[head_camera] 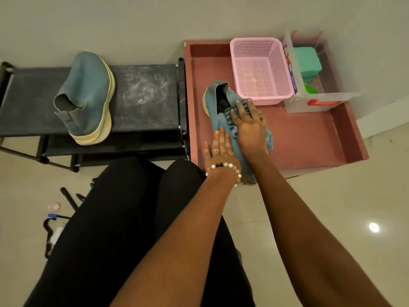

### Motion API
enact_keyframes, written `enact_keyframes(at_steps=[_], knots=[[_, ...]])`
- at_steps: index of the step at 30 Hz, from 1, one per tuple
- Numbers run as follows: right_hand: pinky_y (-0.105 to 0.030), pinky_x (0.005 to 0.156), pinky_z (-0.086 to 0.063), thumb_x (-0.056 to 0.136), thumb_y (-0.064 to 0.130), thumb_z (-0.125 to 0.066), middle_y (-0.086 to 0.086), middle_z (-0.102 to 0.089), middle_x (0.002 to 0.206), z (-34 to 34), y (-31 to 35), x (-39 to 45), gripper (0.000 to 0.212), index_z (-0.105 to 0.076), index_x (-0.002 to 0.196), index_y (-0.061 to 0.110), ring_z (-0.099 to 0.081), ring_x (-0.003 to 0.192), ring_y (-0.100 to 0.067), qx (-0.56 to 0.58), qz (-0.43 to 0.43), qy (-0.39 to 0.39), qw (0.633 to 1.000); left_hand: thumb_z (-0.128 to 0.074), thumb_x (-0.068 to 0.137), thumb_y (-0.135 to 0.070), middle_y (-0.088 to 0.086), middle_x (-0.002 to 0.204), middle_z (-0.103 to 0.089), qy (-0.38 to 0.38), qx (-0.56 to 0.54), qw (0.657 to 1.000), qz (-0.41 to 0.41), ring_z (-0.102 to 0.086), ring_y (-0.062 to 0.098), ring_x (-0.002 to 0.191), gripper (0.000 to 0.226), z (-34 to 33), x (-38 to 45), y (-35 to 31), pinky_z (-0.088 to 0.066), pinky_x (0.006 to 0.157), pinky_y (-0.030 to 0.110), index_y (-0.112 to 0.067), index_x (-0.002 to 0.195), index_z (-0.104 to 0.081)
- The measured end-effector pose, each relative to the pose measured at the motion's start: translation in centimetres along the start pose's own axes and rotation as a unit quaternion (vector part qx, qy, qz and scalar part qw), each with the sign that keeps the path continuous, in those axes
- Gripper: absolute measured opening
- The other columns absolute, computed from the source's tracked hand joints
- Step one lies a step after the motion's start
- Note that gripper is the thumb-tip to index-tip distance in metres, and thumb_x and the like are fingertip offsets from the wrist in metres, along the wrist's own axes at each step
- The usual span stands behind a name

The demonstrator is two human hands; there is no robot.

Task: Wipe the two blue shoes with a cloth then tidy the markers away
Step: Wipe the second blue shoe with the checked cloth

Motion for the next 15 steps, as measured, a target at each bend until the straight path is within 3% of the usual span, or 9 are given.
enact_keyframes(at_steps=[3,9,12,15], knots=[[-0.054,0.085,-0.044,0.077,0.007,-0.062,-0.008,-0.057,0.132,-0.2,-0.1,-0.3,0.037,-0.068,0.113,0.009,-0.048,0.124,-0.039,-0.014,0.008,-0.020,1.000,-0.035,0.100,-0.035,0.014,0.149,0.037,-0.009,-0.007,1.000,-0.005,0.033,0.028,0.139,0.083,0.1,-0.1,0.1,0.014,0.111,0.054,0.000,0.143,0.026],[-0.052,0.094,-0.043,0.070,-0.003,-0.060,-0.006,-0.051,0.139,1.4,-1.9,-5.7,0.057,-0.060,0.125,0.011,-0.038,0.133,-0.036,0.059,-0.015,0.049,0.997,-0.048,0.082,-0.070,0.013,0.147,0.041,0.017,-0.002,1.000,-0.012,0.036,0.027,0.138,0.120,0.3,-0.4,0.2,0.016,0.112,0.052,-0.003,0.141,0.031],[-0.050,0.098,-0.044,0.072,0.015,-0.045,-0.010,-0.060,0.128,2.7,-1.8,-10.4,0.051,-0.066,0.117,0.007,-0.048,0.124,-0.039,0.126,-0.037,0.013,0.991,-0.040,0.095,-0.052,0.016,0.148,0.038,-0.014,0.023,1.000,0.001,0.032,0.029,0.139,0.097,0.5,-0.6,0.0,0.016,0.111,0.052,-0.001,0.144,0.027],[-0.027,0.102,-0.038,0.068,0.008,-0.039,-0.006,-0.060,0.127,3.6,-1.7,-14.0,0.057,-0.066,0.118,0.011,-0.050,0.123,-0.032,0.177,-0.084,0.003,0.981,-0.031,0.100,-0.039,0.016,0.149,0.037,-0.028,0.041,0.999,0.004,0.031,0.030,0.139,0.082,0.4,-0.8,-0.1,0.016,0.112,0.051,0.000,0.144,0.026]])
Point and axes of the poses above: each hand's wrist, its own x-axis towards the middle knuckle, its own z-axis out of the back of the hand, y = z × x, the point moved 3 cm from there along x, towards the middle knuckle
